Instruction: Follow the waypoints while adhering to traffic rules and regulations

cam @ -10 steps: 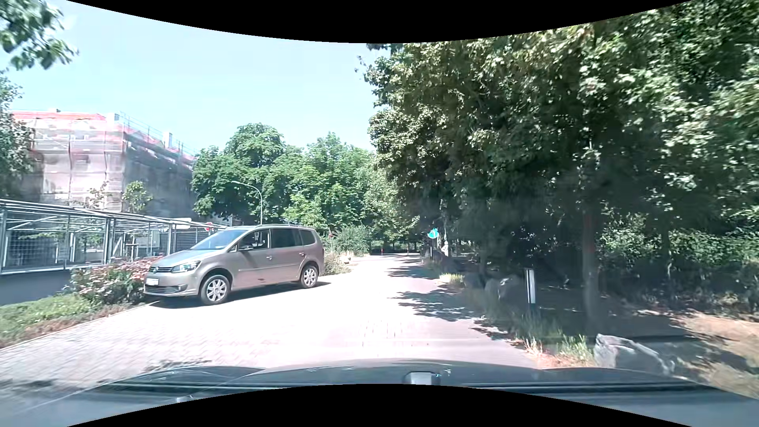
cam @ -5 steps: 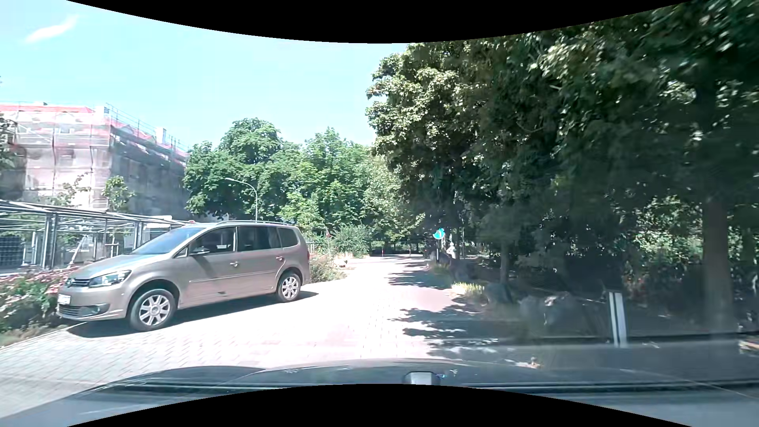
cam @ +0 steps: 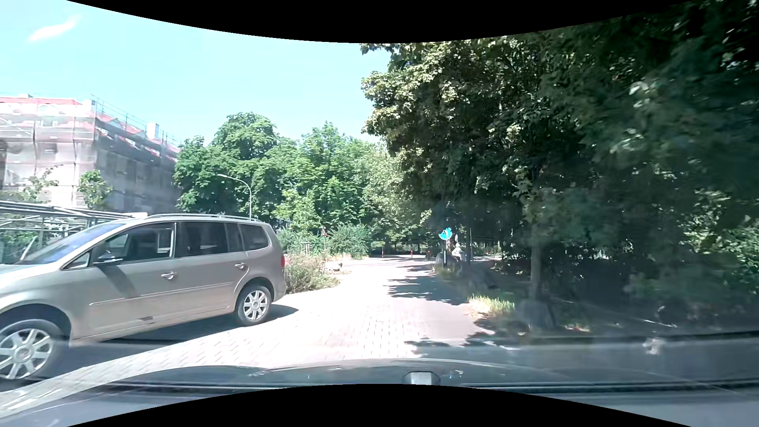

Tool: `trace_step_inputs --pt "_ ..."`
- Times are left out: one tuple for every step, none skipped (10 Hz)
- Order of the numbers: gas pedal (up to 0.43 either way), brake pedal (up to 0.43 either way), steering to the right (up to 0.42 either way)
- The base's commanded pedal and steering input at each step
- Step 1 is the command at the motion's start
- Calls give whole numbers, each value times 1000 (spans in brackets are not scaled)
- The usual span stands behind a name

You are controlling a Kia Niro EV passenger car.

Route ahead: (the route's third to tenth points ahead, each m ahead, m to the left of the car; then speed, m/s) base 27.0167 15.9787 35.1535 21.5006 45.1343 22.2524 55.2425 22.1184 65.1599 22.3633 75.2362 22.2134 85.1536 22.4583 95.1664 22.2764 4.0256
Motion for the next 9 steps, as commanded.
trace_step_inputs --pt "47 0 -2" --pt "47 0 -2" --pt "47 0 -2" --pt "47 0 -1" --pt "47 0 -1" --pt "47 0 -1" --pt "47 0 -2" --pt "47 0 -2" --pt "47 0 -2"
